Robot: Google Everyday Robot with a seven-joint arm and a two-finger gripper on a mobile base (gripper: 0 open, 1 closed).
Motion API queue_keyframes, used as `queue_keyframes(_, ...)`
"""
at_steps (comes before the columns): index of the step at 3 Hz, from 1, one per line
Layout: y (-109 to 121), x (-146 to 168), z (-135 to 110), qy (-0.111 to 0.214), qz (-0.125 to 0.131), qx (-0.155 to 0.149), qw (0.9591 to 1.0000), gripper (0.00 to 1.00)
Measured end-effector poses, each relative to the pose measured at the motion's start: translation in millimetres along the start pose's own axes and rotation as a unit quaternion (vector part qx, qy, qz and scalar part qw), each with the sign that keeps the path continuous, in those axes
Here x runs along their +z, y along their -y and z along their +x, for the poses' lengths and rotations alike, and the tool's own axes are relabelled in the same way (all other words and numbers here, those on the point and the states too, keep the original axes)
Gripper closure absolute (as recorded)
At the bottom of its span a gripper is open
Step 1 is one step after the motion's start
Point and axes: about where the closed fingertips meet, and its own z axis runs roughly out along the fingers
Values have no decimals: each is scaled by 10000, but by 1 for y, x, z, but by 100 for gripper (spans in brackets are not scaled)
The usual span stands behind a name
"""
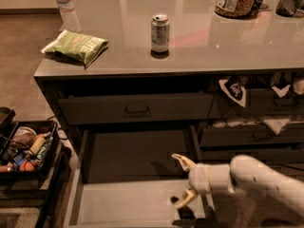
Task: Open middle drawer
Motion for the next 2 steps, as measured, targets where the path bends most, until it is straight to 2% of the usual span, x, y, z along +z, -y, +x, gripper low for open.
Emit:
queue_keyframes(1,-41,6,-32,209,593,-400,9972,0)
queue_keyframes(2,-39,-5,-55,267,957,-852,9914,0)
